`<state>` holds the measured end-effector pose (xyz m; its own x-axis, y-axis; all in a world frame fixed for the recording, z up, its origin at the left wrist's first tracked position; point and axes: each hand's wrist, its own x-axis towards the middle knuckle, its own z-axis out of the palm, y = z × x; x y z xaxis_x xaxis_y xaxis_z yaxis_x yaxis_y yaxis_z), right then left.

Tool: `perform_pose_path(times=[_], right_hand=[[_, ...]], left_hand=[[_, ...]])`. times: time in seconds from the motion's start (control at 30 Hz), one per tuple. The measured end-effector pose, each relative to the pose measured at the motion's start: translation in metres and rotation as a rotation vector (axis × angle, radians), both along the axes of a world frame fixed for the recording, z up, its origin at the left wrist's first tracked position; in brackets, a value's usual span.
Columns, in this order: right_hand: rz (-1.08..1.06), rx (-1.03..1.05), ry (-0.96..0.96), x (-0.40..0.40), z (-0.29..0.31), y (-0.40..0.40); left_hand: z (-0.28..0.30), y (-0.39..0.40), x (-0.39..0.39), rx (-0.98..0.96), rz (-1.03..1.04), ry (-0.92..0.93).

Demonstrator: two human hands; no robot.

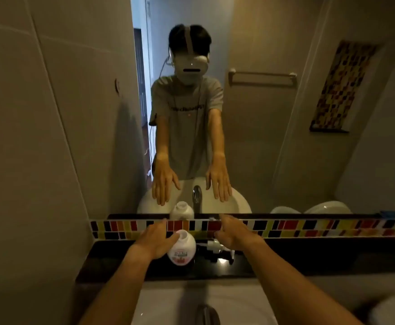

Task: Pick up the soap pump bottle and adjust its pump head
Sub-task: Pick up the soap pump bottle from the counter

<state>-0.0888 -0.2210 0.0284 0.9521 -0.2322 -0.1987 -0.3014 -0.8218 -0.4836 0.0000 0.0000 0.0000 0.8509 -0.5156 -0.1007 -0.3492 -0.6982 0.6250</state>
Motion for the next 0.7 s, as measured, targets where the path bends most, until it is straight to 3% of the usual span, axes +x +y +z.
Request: perform_pose_path(times=[0.2,0.4,0.7], right_hand=[[-0.014,-0.139,0.053,0.016,-0.068,0.001],[-0.025,-0.277,0.074,0.025,-0.113,0.007],[-0.071,-0.197,-0.100,0.002,-0.104,-0.002]], left_hand=[[-0.053,-0.010,0.009,0.024,0.037,0.089],[-0.079,-0.017,0.020,-0.140,0.027,0.096],[-0.067,0.007,0.023,-0.110,0.078,0.018]])
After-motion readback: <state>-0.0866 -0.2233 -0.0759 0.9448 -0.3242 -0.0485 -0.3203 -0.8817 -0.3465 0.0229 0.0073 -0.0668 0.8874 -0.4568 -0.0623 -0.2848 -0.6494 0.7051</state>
